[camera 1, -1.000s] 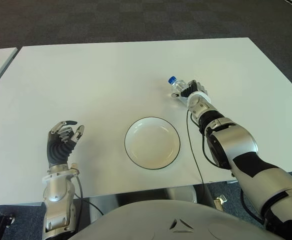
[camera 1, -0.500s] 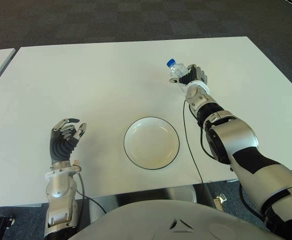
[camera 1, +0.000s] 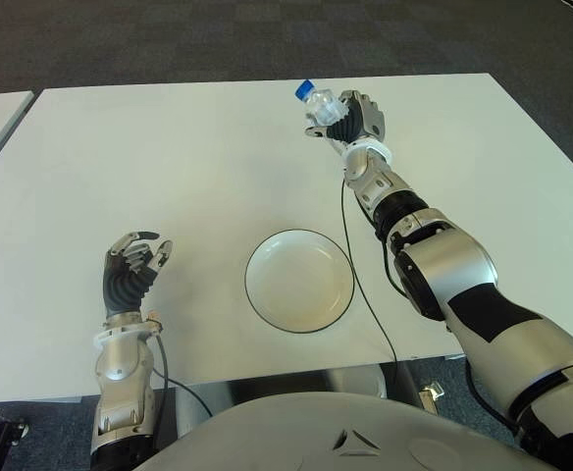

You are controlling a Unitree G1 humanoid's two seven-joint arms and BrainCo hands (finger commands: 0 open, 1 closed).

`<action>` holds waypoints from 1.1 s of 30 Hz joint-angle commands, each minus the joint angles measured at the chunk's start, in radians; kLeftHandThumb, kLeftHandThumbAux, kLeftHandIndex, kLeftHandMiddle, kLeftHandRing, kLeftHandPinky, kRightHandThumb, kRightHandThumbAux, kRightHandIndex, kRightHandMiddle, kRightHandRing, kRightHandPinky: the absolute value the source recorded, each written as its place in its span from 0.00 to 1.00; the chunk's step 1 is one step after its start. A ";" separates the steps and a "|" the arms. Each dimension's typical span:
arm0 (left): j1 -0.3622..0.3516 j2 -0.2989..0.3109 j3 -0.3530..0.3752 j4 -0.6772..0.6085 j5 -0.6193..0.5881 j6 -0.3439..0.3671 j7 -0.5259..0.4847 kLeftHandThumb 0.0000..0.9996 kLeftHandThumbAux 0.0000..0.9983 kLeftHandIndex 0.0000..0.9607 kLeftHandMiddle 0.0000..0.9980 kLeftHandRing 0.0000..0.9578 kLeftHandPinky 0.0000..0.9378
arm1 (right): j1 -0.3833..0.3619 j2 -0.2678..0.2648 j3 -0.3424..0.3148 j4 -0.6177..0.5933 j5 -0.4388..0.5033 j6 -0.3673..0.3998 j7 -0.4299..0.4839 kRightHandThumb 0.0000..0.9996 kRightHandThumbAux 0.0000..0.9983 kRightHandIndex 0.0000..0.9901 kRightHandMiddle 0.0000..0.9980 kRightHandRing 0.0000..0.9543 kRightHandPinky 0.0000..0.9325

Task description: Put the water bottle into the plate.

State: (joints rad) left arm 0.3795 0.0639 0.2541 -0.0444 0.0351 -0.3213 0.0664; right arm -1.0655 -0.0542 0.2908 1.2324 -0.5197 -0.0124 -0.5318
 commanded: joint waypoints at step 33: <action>-0.042 0.002 -0.006 0.078 0.033 -0.071 0.033 0.70 0.71 0.46 0.84 0.88 0.90 | 0.465 -0.196 0.232 -0.922 -0.081 -0.125 0.675 0.71 0.72 0.44 0.86 0.89 0.90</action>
State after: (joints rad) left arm 0.3335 0.0670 0.2531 0.0325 0.0592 -0.3877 0.0856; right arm -0.6174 -0.2244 0.5069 0.3666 -0.6015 -0.1402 0.0598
